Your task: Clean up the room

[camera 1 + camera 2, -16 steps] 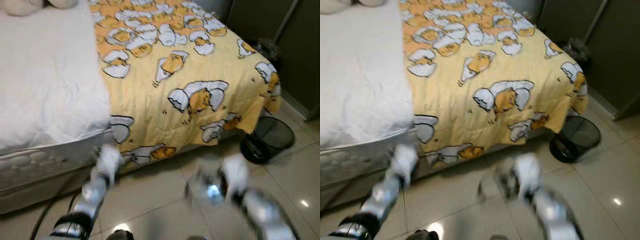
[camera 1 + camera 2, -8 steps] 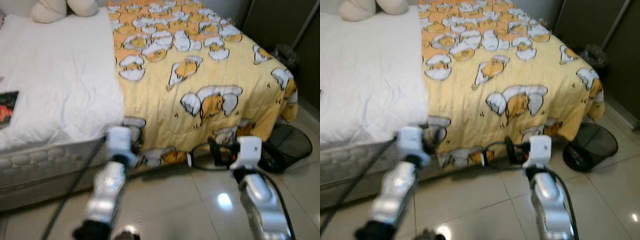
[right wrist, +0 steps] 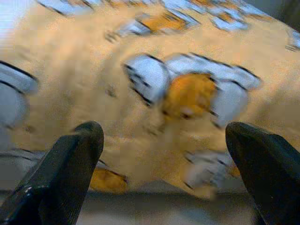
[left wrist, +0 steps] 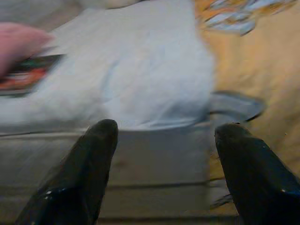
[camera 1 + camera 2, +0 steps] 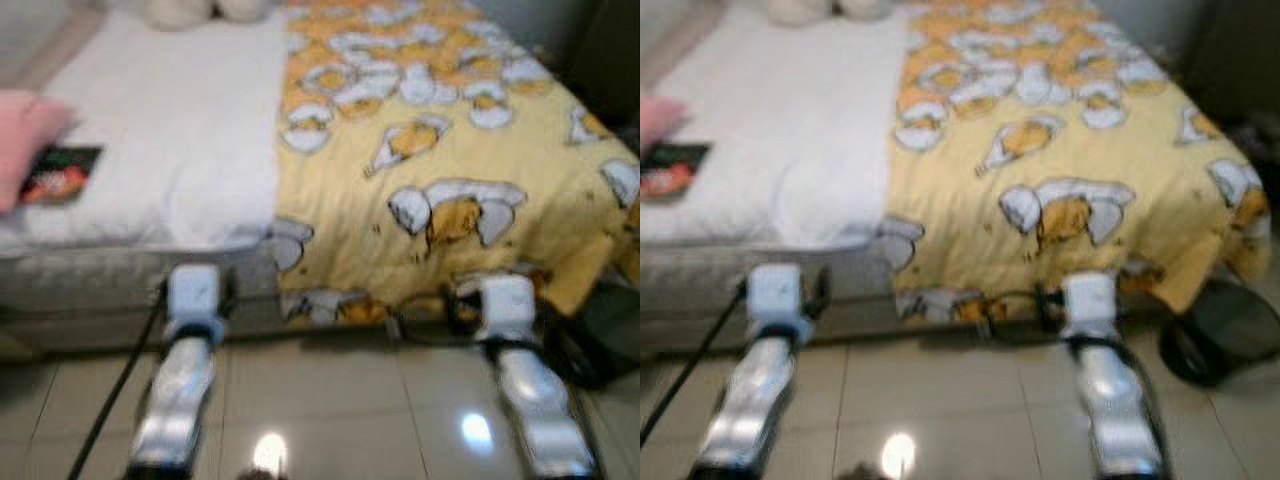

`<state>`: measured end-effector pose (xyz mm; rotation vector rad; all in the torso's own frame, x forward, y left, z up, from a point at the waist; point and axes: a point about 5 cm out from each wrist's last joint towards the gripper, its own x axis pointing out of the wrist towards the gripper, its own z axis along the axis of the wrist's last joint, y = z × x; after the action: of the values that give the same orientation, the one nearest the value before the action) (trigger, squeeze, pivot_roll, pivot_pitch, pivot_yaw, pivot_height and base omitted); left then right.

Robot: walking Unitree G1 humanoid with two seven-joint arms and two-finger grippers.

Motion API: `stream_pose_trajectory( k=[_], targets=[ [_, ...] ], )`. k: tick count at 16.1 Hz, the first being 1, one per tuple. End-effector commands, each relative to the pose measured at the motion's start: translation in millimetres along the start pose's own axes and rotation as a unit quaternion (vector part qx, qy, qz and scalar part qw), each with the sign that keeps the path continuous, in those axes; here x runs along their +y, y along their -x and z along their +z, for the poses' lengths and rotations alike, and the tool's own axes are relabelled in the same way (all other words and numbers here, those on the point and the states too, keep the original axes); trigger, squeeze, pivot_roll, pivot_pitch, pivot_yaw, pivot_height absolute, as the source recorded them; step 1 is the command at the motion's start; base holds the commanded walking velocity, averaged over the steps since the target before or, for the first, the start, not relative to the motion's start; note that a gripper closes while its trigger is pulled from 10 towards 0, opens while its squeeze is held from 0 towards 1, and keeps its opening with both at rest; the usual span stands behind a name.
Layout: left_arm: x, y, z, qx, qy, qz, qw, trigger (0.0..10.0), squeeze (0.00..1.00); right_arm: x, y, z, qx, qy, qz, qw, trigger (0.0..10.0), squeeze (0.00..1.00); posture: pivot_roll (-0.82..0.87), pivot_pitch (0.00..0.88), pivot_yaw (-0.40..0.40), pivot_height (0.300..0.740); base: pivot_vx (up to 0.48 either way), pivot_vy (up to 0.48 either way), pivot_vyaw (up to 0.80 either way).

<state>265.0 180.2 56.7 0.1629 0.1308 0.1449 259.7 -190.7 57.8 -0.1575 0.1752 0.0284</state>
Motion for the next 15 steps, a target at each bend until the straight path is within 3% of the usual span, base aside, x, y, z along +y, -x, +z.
stream_pose_trajectory(
  k=[1, 7, 8, 9, 13, 14, 15],
  targets=[
    [-6.3, -2.6, 9.8, -0.016, -0.002, 0.0, 1.0, 10.0, 1.0, -1.5, -0.7, -3.9, 0.009, -0.003, -0.003, 1.0, 10.0, 0.0, -0.17, 0.0, 0.045, 0.74, 0.0, 0.0, 0.8],
    [-9.7, -3.0, 16.3, -0.021, 0.024, -0.009, 0.999, 10.0, 1.0, -1.7, -2.7, 0.0, -0.013, -0.03, -0.005, 0.999, 10.0, 0.0, -0.18, 0.0, 0.05, 0.74, 0.0, -0.121, 0.77],
    [-13.0, -4.2, 17.6, -0.016, 0.034, -0.022, 0.999, 10.0, 0.78, -3.5, -1.0, 4.1, -0.031, -0.06, -0.013, 0.998, 10.0, 0.0, -0.19, 0.0, 0.058, 0.74, 0.0, 0.0, 0.69],
    [-14.0, -5.1, 17.9, -0.01, 0.031, -0.028, 0.999, 10.0, 0.0, -5.9, 0.6, 9.8, -0.054, -0.091, -0.021, 0.994, 10.0, 0.0, -0.2, 0.0, 0.067, 0.74, 0.0, 0.0, 0.69],
    [-25.5, -12.1, 37.2, -0.038, 0.019, -0.052, 0.998, 10.0, 0.0, 1.7, -1.1, 13.3, -0.068, -0.078, -0.001, 0.995, 10.0, 0.0, -0.2, 0.0, 0.081, 0.74, 0.0, 0.0, 0.76],
    [-25.9, -12.3, 36.6, -0.032, 0.037, -0.055, 0.997, 10.0, 0.33, 3.7, -2.2, 13.9, -0.069, -0.081, 0.005, 0.994, 10.0, 0.0, -0.2, 0.0, 0.085, 0.74, 0.0, -0.48, 0.75],
    [-24.7, -11.7, 33.0, -0.024, 0.035, -0.056, 0.998, 10.0, 0.32, 5.1, -2.9, 14.2, -0.069, -0.085, 0.012, 0.994, 10.0, 0.0, -0.2, 0.0, 0.086, 0.74, 0.0, -0.48, 0.75]
  ],
)
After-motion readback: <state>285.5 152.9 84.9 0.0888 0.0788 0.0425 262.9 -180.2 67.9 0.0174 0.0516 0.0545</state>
